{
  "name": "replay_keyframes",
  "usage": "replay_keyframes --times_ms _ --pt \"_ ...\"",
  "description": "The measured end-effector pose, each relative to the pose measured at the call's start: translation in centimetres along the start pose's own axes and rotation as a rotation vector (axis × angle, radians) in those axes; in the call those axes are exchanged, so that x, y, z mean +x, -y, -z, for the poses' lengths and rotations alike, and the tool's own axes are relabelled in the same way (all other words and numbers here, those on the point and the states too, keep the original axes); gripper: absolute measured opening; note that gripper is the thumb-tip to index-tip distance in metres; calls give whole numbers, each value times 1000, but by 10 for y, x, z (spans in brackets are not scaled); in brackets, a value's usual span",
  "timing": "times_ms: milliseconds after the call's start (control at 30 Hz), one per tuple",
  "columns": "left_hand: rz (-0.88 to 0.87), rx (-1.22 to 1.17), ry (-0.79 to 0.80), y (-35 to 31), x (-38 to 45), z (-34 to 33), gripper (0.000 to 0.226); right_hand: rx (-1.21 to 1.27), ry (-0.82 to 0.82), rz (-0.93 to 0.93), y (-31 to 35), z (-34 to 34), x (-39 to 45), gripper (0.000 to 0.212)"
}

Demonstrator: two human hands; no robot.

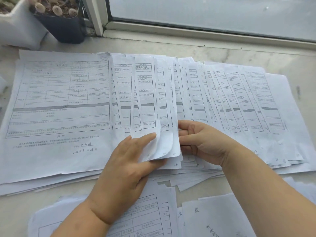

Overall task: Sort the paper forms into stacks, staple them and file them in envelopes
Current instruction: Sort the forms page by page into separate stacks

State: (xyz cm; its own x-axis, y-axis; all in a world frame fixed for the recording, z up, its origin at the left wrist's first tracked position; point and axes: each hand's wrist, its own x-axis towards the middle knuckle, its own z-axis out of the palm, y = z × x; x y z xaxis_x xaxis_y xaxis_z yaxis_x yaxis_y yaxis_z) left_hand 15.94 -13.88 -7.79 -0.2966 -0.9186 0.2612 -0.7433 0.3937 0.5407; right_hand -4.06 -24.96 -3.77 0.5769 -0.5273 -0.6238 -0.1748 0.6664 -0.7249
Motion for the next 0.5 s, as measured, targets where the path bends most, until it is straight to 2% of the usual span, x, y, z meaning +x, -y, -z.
replay_keyframes --times_ms 133,200,300,333,400,433,467,500 --pt "8 -20 -7 -1 -1 0 35 13 -9 -1 0 -1 0 39" --pt "62 -100 -62 -3 -2 0 33 46 -21 -5 1 0 -1 34" --pt "353 -247 -310 -11 1 4 24 103 -40 -18 1 1 -2 29" --pt "468 -264 -403 -13 3 6 29 93 -39 -17 1 1 -3 29" --pt "593 -318 -499 -15 7 8 58 49 -40 -11 0 -1 -3 31" --pt "569 -351 -501 -14 8 10 73 29 -45 -7 0 -1 -3 32" --pt "501 -357 -476 -14 9 13 78 12 -54 -1 0 -2 -3 31" --pt "407 -326 -430 -12 9 13 72 -1 -64 4 0 -3 -3 30"
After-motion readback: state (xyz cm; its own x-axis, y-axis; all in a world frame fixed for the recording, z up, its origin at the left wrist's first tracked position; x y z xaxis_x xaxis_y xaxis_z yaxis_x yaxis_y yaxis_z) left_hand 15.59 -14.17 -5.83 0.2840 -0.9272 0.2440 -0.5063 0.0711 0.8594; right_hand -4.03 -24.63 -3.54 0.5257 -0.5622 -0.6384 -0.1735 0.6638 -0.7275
